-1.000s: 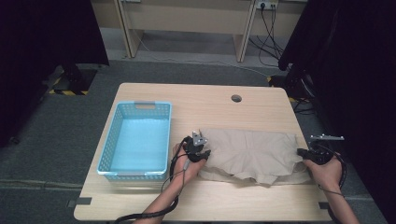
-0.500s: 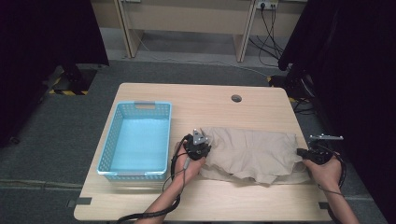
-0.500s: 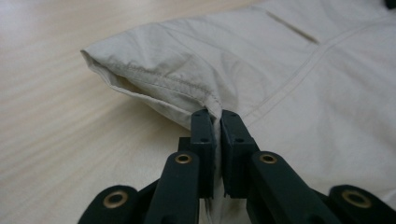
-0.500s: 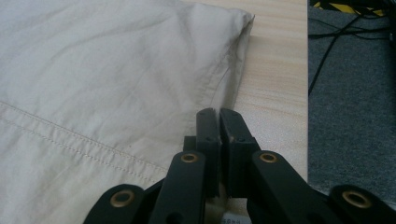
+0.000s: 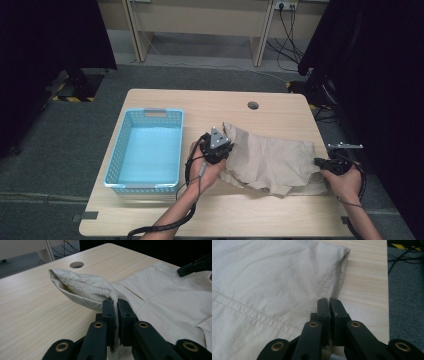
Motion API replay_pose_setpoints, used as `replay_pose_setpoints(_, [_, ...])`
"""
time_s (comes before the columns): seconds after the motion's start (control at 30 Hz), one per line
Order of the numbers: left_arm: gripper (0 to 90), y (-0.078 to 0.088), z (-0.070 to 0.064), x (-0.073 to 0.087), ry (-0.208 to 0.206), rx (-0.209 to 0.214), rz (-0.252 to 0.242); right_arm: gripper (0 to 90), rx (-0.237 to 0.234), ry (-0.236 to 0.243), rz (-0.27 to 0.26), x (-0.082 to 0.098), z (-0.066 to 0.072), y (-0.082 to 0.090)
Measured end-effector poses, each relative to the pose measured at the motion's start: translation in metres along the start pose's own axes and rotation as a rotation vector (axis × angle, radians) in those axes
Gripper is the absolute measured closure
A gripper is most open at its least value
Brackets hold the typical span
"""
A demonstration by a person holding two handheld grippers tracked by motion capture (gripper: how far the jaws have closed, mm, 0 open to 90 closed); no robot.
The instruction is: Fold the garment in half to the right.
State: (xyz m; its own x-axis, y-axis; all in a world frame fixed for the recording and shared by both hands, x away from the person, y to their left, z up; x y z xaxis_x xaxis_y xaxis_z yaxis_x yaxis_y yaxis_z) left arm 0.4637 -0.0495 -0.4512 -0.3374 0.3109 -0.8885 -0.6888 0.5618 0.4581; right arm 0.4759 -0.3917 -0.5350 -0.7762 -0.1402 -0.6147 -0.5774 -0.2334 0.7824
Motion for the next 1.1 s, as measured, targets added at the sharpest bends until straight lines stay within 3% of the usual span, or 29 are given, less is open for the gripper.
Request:
replay_pose_setpoints(0.57, [85.9,0.003,-0.004,-0.037,-0.044,-0.001,-0.045,87.3,-0.032,0.018,0.001,-0.009,0.025,-0.011])
replay_pose_setpoints(1.1, [86.6,0.003,-0.014,-0.053,-0.08,0.017,-0.067,87.3,-0.07,0.036,0.001,-0.018,0.053,-0.022])
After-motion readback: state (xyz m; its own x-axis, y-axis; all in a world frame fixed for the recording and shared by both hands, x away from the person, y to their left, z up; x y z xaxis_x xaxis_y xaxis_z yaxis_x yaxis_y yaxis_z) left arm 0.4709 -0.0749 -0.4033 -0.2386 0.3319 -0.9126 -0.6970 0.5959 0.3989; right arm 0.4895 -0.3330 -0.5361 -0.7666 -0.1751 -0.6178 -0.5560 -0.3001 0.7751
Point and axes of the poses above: each handheld gripper's, and its own axes: y roughly backward along the jaws, x roughly out of its underside, z roughly to its left, the point moved 10 cm from there along -y, roughly forward along the jaws, and after that the axes turned 4 degrees about -x, right-handed, at the moved point
